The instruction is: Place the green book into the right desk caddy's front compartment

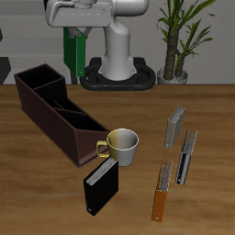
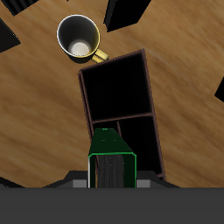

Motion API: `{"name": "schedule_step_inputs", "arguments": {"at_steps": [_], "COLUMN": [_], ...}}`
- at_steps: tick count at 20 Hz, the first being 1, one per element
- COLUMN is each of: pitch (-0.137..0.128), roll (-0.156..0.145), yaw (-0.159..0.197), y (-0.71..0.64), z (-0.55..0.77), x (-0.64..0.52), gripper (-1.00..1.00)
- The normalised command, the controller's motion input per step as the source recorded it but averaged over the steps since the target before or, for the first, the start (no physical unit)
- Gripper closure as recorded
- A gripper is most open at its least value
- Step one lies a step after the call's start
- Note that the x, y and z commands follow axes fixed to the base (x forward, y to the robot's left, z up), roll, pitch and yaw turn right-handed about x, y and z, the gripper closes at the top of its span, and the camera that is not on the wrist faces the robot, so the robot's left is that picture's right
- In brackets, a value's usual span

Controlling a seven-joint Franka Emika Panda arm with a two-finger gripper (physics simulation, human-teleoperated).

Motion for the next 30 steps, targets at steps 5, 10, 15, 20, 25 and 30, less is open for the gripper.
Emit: {"name": "schedule_step_inputs", "arguments": {"at_steps": [5, 10, 15, 20, 25, 30], "pitch": [0.024, 0.006, 0.003, 0.005, -0.010, -0.006], "roll": [0.008, 0.009, -0.023, -0.005, -0.015, -0.026], "yaw": [-0.055, -0.004, -0.037, -0.008, -0.001, -0.025], "y": [-0.02, 0.00, -0.11, 0.01, -0.04, -0.13], "z": [-0.17, -0.15, -0.05, -0.07, 0.02, 0.00], "x": [0.03, 0.04, -0.03, -0.09, -0.04, -0.05], "gripper": [1.00, 1.00, 1.00, 1.00, 1.00, 1.00]}}
